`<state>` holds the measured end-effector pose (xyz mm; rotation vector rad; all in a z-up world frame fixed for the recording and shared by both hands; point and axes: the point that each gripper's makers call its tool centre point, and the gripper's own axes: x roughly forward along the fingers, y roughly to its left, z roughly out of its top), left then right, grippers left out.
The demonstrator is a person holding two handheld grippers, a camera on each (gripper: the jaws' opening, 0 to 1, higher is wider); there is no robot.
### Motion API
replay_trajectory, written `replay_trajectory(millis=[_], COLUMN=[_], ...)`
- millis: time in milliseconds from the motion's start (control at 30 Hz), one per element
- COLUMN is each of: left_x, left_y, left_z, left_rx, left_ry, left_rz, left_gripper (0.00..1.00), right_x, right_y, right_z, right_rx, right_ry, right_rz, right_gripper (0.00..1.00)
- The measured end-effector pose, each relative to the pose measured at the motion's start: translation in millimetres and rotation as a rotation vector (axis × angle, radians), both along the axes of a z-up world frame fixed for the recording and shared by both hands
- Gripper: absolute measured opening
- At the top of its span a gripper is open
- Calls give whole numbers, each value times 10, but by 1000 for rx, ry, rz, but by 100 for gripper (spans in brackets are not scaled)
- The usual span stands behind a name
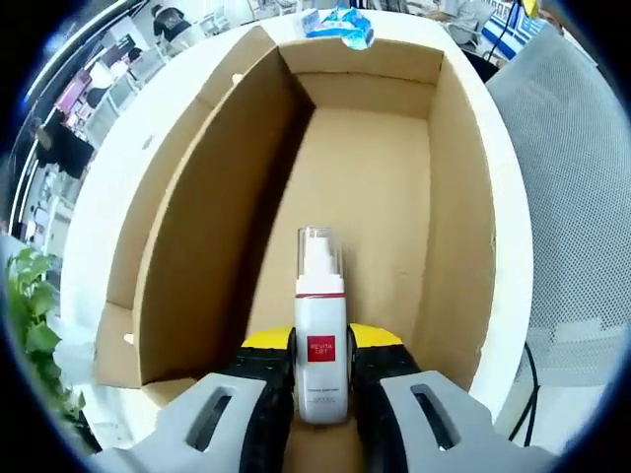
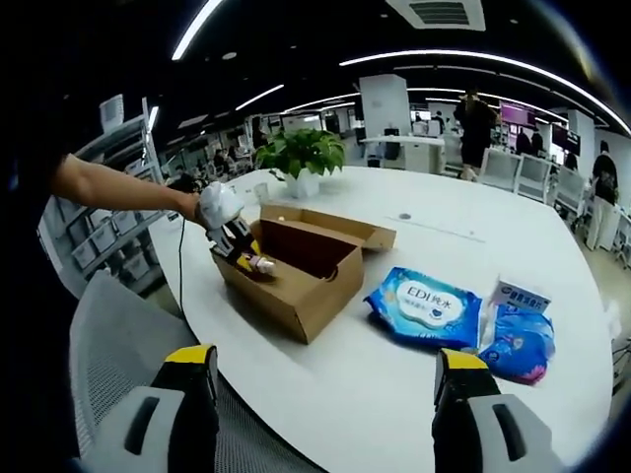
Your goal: Operate the shoe box by opening the lid, removing the specified soft item, and placing it in the target area until the item is outside and the box remains undamaged.
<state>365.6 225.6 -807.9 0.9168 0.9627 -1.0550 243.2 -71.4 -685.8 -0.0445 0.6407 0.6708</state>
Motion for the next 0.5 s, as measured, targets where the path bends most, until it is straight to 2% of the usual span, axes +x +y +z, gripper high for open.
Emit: replay_trajectory(millis=[300, 500], left_x=[15, -35], left_y=[-109, -209], left_z=[258, 406], left_rx=[-70, -97], left_ry=[-67, -102], left_rz=[29, 0], left_gripper=[18, 18], right_x=[6, 4], right_y=[104, 174], right_z=[3, 21], right_rx=[8, 19], right_ry=[2, 6], right_rz=[17, 22], right_gripper=[88, 83])
